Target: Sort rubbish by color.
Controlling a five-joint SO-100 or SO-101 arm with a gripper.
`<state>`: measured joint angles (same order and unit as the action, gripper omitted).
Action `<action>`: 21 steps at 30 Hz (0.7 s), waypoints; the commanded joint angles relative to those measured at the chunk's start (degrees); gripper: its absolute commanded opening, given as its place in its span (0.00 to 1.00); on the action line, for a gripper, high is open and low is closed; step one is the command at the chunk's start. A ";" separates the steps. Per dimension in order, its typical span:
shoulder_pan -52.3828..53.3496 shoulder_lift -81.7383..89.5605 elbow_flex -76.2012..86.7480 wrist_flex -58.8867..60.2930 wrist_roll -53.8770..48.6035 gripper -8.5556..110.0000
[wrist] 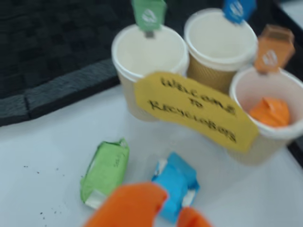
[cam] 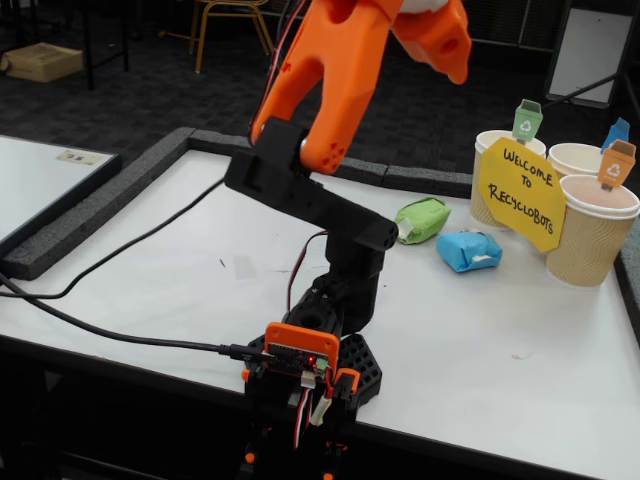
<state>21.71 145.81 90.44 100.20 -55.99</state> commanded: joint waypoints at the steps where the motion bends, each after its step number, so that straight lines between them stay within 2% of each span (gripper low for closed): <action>1: -3.60 0.35 2.02 -1.85 2.64 0.07; 10: 0.62 -7.56 12.04 -16.17 0.00 0.07; 21: 7.91 -25.93 13.18 -31.38 -20.21 0.07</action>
<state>27.16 122.61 104.50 73.65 -69.43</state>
